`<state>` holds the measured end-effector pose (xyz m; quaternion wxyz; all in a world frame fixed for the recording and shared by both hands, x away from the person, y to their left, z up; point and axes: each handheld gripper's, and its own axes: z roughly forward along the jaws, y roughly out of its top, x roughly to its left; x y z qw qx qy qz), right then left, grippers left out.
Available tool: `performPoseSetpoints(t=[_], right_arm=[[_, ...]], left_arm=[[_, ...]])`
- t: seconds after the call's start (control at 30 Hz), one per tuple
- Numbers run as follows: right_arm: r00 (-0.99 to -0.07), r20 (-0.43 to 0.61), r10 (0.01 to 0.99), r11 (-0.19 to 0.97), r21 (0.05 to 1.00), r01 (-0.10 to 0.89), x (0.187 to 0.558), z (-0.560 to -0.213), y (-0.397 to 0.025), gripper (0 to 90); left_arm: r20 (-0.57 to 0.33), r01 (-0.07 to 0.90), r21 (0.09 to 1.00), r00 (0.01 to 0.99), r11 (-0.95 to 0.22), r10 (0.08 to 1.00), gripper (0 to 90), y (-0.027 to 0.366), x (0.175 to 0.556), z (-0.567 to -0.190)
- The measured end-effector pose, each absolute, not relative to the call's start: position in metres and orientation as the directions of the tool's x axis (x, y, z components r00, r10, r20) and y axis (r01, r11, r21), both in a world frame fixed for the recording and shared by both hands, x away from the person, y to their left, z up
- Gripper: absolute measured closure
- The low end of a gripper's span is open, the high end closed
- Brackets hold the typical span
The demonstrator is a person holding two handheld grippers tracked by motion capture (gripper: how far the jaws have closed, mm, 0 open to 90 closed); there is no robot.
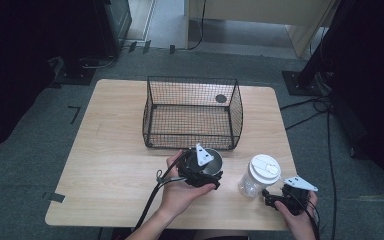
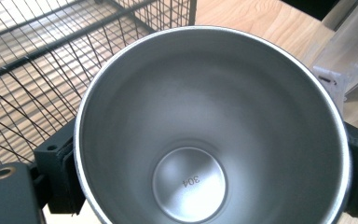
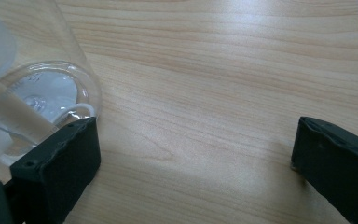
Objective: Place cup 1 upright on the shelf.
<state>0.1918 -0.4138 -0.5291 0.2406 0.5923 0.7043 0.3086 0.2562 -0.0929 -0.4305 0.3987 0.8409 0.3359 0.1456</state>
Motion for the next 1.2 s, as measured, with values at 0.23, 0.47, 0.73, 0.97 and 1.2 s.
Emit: performPoseSetpoints(t=[0.23, 0.47, 0.73, 0.97, 1.2], right_arm=[[-0.182, 0.027, 0.983, 0.108, 0.72, 0.686, 0.192, -0.529, -0.414, 1.0], [-0.182, 0.027, 0.983, 0.108, 0.72, 0.686, 0.192, -0.529, -0.414, 1.0], [-0.182, 0.027, 0.983, 0.108, 0.72, 0.686, 0.192, -0.529, -0.414, 1.0], [-0.183, 0.027, 0.983, 0.108, 0.72, 0.686, 0.192, -0.529, -0.414, 1.0], [-0.182, 0.028, 0.983, 0.107, 0.72, 0.686, 0.192, -0.529, -0.414, 1.0]], left_arm=[[-0.014, 0.386, 0.835, 0.726, -0.391, 0.687, 7.6, -0.084, 0.251, -0.418], [0.024, 0.307, 0.895, 0.689, -0.322, 0.724, 7.6, -0.077, 0.246, -0.408], [0.056, 0.192, 0.955, 0.632, -0.226, 0.773, 7.7, -0.066, 0.24, -0.389], [0.099, 0.079, 0.982, 0.564, -0.173, 0.82, 7.7, -0.057, 0.235, -0.37], [0.118, 0.01, 0.989, 0.526, -0.144, 0.842, 7.7, -0.05, 0.236, -0.356]])
